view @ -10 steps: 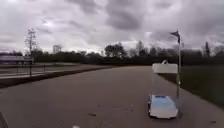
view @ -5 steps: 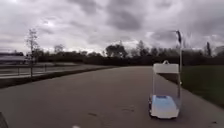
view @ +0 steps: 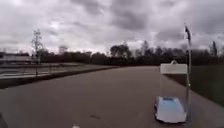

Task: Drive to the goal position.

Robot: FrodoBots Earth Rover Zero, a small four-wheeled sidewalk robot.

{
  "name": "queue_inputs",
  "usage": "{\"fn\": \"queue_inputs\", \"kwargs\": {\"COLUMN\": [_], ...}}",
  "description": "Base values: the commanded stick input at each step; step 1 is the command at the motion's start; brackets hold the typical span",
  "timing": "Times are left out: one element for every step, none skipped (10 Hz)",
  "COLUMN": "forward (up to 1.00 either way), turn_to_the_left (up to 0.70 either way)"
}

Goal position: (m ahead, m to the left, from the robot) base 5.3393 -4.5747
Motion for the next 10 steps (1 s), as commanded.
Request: {"fn": "queue_inputs", "kwargs": {"forward": [1.0, 1.0, 1.0, 1.0, 1.0, 1.0, 1.0, 1.0, 1.0, 1.0], "turn_to_the_left": [0.08, 0.0, 0.0, 0.0, 0.0, 0.0, 0.0, 0.0, -0.11, -0.4]}}
